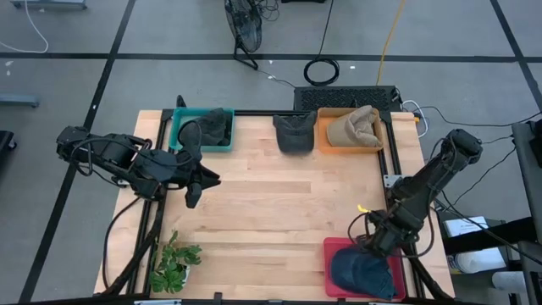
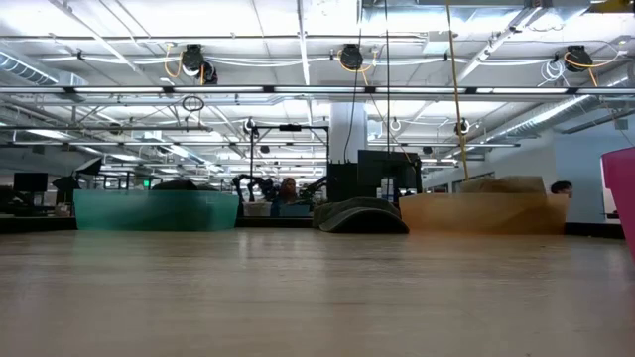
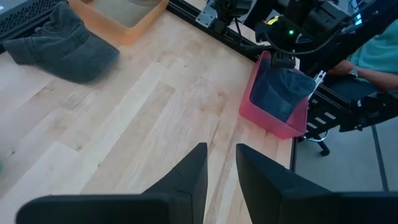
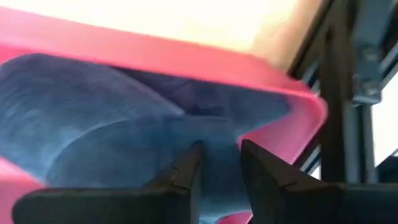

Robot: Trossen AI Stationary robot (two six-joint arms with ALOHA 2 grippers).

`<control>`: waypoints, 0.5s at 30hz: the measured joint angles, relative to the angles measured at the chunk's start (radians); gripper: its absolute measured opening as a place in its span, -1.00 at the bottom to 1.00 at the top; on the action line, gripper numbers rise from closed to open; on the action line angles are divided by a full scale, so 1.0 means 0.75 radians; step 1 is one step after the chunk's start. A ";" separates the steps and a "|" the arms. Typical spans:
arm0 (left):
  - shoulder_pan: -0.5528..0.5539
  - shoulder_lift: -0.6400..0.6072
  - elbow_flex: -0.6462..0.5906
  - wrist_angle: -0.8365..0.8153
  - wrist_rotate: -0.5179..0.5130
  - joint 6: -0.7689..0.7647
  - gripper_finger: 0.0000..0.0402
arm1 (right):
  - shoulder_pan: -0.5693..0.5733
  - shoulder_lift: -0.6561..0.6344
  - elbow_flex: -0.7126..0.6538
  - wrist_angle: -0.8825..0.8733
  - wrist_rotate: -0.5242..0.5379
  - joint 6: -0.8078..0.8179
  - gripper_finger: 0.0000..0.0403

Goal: Pick & Place hat
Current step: Put the blue cap into the red bin

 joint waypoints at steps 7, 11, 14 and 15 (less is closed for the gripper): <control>0.000 0.000 0.000 0.000 0.001 0.000 -0.54 | 0.004 -0.040 -0.002 0.013 0.054 0.001 -0.58; 0.001 0.000 0.000 0.000 0.002 -0.001 -0.54 | 0.017 -0.074 0.033 0.040 0.063 -0.002 -0.58; 0.001 0.000 0.000 0.000 0.002 -0.007 -0.54 | 0.043 -0.073 0.125 -0.050 0.096 -0.006 -0.58; 0.000 0.000 0.000 0.000 0.002 -0.011 -0.54 | 0.052 -0.073 0.160 -0.098 0.096 -0.006 -0.58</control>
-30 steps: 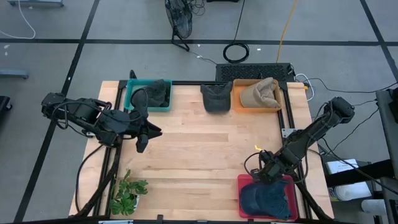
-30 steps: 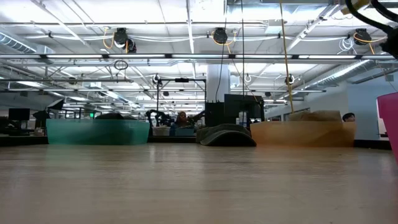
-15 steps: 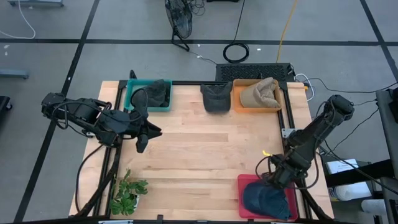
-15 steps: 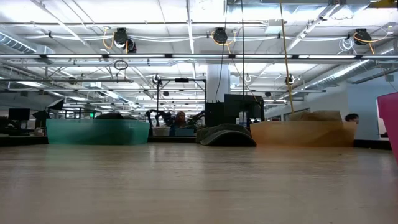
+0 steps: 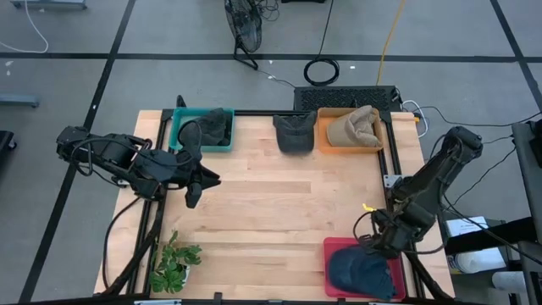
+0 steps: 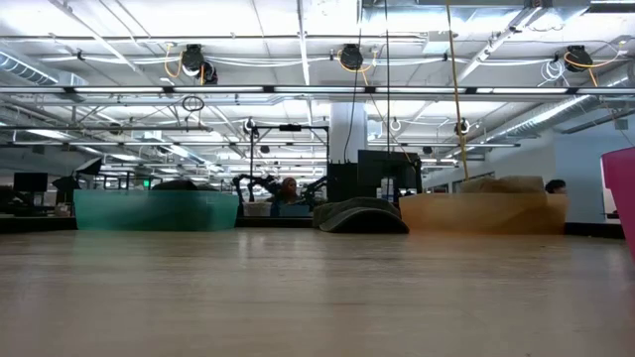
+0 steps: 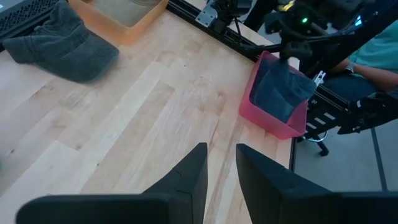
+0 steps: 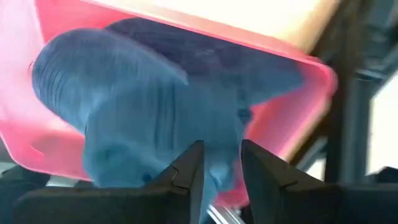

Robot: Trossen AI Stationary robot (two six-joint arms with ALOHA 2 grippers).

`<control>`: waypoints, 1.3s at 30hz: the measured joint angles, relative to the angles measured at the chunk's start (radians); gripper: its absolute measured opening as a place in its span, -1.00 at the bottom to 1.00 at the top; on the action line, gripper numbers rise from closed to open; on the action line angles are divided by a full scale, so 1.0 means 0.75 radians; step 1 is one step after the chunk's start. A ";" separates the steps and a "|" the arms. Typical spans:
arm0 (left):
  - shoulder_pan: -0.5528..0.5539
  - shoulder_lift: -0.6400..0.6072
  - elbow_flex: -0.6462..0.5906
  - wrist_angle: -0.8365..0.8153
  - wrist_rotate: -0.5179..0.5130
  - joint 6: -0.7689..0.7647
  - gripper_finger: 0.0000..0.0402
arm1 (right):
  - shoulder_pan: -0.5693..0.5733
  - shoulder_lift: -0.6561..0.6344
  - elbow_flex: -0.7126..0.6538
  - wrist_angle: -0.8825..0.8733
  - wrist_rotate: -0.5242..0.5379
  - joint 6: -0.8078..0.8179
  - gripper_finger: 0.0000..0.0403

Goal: Pick & Place hat
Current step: Put the blue cap into the red bin

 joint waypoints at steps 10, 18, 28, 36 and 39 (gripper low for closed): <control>0.000 0.000 0.000 0.000 0.001 -0.026 -0.54 | 0.022 0.000 0.165 0.077 0.234 -0.040 -0.58; 0.001 0.000 0.000 0.000 -0.001 -0.027 -0.54 | -0.016 0.155 0.031 0.647 0.308 -0.062 -0.58; -0.005 0.000 0.000 -0.001 0.000 0.038 -0.54 | -0.024 0.370 0.028 0.608 0.266 -0.043 -0.58; -0.001 0.000 0.000 -0.001 0.001 0.073 -0.54 | -0.046 0.514 0.034 0.603 0.202 -0.033 -0.58; -0.001 0.000 0.000 -0.001 0.001 0.091 -0.54 | -0.059 0.537 0.034 0.586 0.236 -0.033 -0.58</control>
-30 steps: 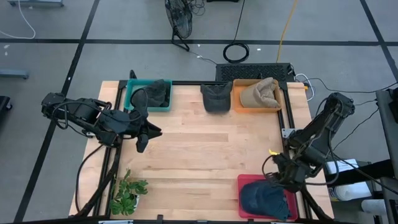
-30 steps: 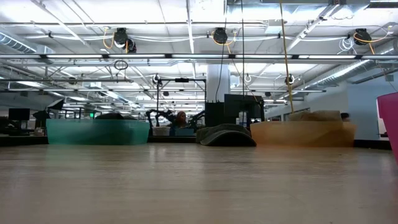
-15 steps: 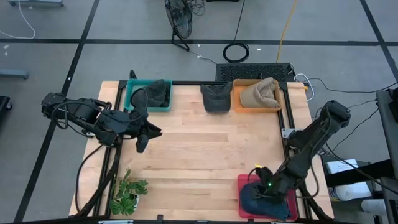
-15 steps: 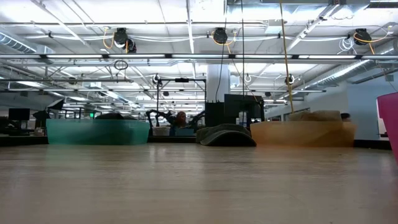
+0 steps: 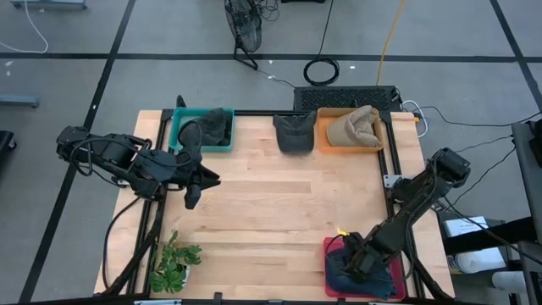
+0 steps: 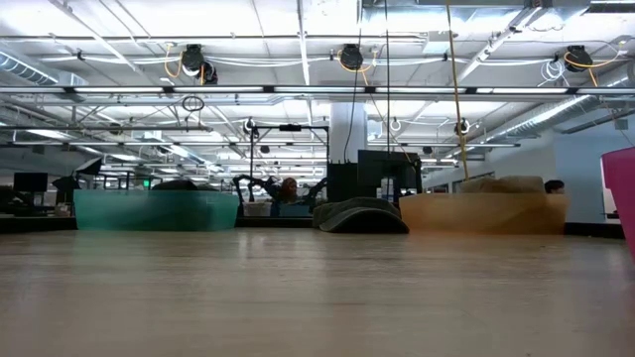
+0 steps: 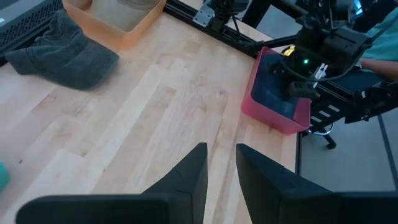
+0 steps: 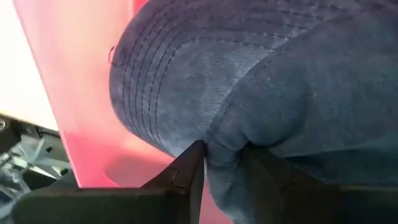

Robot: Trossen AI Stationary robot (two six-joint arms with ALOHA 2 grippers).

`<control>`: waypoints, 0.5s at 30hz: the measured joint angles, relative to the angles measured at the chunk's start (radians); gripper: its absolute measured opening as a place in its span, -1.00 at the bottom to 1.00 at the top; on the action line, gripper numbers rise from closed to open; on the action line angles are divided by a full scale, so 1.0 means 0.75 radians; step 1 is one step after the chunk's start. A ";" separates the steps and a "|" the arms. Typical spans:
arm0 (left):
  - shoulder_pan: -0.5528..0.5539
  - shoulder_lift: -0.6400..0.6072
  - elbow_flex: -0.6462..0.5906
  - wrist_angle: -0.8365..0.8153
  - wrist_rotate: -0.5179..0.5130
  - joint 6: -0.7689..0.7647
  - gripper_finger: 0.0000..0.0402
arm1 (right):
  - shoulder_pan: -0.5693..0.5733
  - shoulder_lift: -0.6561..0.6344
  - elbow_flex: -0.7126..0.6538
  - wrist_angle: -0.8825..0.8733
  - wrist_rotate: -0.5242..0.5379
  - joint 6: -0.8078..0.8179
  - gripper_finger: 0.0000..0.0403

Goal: Pick & Place hat
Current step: Put the blue cap into the red bin

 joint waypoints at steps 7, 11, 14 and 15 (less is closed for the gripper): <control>0.000 0.000 0.000 0.000 -0.001 0.013 -0.54 | -0.061 -0.012 -0.003 -0.019 0.094 -0.028 -0.58; 0.000 0.000 0.000 0.000 0.000 -0.010 -0.54 | -0.053 -0.099 -0.010 -0.105 0.111 -0.019 -0.58; 0.000 0.000 0.000 0.000 0.000 -0.011 -0.54 | -0.029 -0.181 -0.003 -0.211 0.076 -0.015 -0.58; 0.000 0.000 0.000 0.000 0.000 -0.011 -0.54 | -0.021 -0.205 -0.002 -0.242 0.062 -0.015 -0.58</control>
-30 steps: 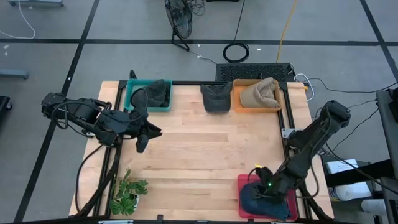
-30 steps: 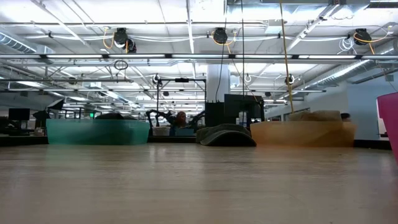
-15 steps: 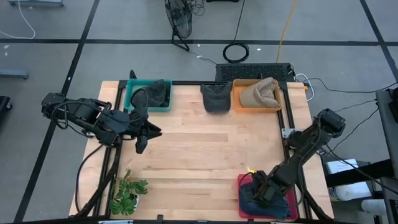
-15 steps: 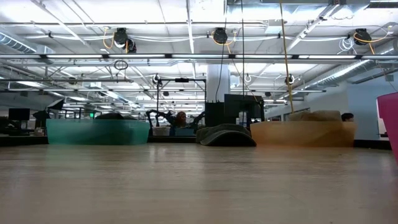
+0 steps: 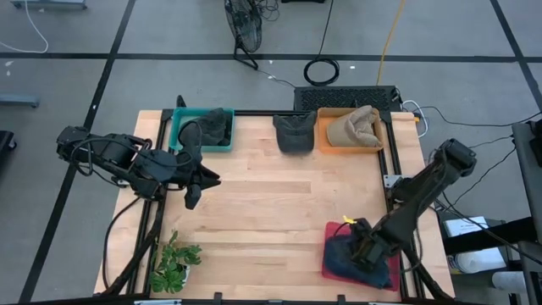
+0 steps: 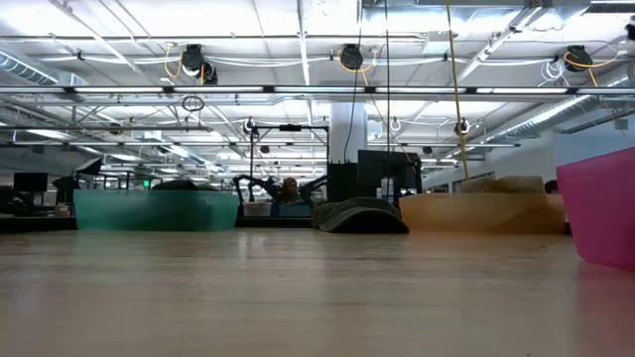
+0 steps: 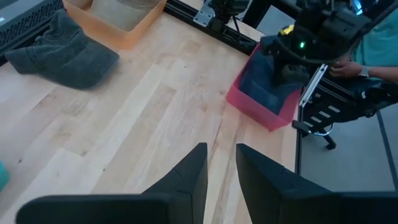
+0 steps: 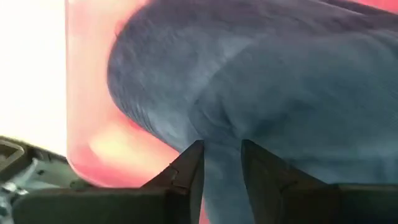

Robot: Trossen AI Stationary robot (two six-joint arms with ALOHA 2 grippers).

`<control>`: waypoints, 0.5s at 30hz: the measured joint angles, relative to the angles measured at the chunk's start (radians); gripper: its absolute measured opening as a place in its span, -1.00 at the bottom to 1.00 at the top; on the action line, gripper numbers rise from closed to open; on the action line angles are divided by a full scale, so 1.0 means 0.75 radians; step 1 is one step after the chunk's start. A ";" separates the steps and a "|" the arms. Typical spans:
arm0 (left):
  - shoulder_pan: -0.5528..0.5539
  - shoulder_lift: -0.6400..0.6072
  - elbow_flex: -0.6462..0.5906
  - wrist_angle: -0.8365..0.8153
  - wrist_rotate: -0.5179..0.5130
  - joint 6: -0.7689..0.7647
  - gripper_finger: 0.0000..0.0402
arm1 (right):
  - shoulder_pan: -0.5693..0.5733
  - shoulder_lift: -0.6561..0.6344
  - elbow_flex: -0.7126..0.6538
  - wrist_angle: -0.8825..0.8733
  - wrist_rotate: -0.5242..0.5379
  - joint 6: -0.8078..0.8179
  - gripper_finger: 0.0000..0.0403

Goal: Pick & Place hat
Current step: Put the blue cap into the red bin

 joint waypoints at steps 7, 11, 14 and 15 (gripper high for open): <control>0.000 0.000 0.000 0.000 0.000 -0.008 -0.54 | 0.080 -0.083 0.002 -0.263 -0.305 0.031 -0.58; 0.000 0.000 0.000 0.000 0.000 -0.014 -0.54 | 0.076 -0.130 0.021 -0.225 -0.154 0.034 -0.58; 0.000 0.000 0.000 0.000 0.000 -0.011 -0.54 | 0.035 -0.136 0.055 -0.169 0.079 0.010 -0.58; 0.000 0.000 0.000 0.000 0.000 -0.009 -0.54 | 0.019 -0.136 0.056 -0.133 0.146 0.000 -0.58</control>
